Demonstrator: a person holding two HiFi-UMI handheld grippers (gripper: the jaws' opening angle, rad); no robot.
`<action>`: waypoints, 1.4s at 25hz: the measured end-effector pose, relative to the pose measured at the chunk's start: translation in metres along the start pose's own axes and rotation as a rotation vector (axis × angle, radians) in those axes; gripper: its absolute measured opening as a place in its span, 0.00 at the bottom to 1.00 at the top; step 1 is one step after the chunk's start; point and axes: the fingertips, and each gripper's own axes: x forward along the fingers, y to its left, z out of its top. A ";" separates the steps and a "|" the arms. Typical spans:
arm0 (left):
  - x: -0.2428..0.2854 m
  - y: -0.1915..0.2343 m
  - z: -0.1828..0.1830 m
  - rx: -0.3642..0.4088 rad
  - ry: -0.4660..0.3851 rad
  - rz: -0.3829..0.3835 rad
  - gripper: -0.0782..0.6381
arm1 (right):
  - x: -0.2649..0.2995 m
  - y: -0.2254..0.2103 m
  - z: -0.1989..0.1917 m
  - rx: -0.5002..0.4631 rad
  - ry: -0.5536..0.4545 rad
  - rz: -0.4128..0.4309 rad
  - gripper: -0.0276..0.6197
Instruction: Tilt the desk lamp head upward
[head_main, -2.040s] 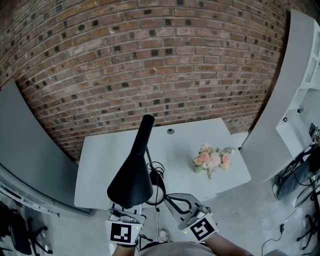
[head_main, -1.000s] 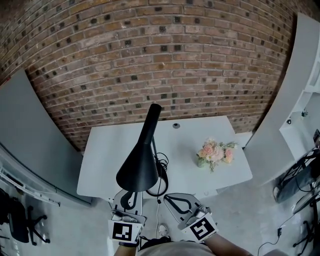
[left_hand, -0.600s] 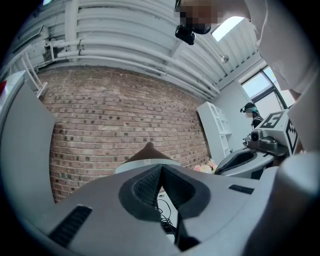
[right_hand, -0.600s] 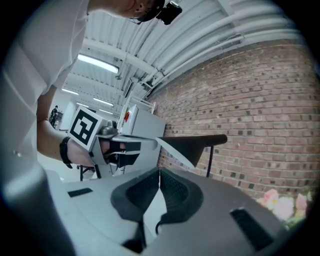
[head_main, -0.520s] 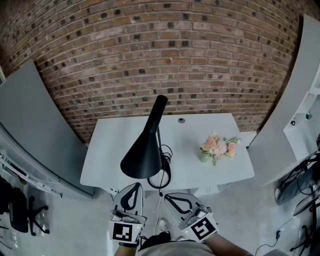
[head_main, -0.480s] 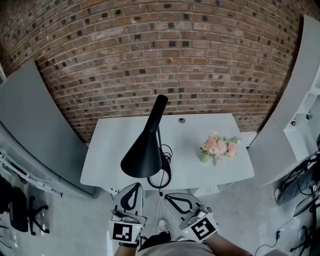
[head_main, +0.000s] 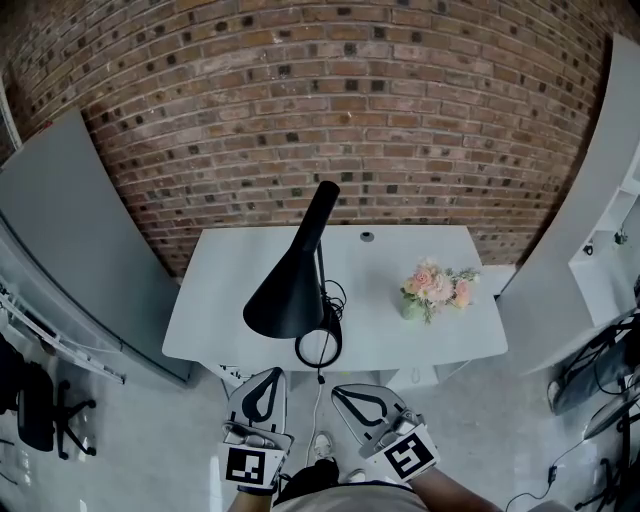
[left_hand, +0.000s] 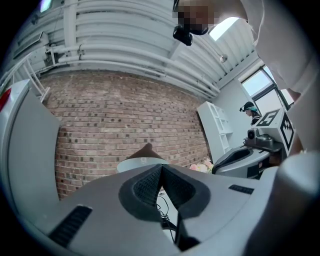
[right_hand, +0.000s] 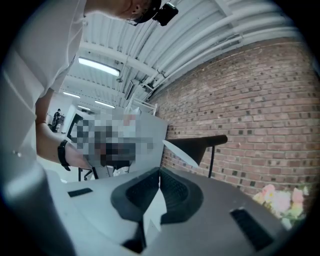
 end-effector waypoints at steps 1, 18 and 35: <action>-0.001 -0.002 0.000 0.000 0.002 -0.001 0.12 | -0.002 0.000 0.001 0.001 -0.005 -0.003 0.07; -0.021 -0.020 0.005 0.024 0.027 -0.014 0.12 | -0.021 0.015 0.001 0.023 -0.013 0.003 0.07; -0.029 -0.028 0.006 0.027 0.027 -0.031 0.12 | -0.029 0.022 0.003 0.036 -0.025 -0.010 0.07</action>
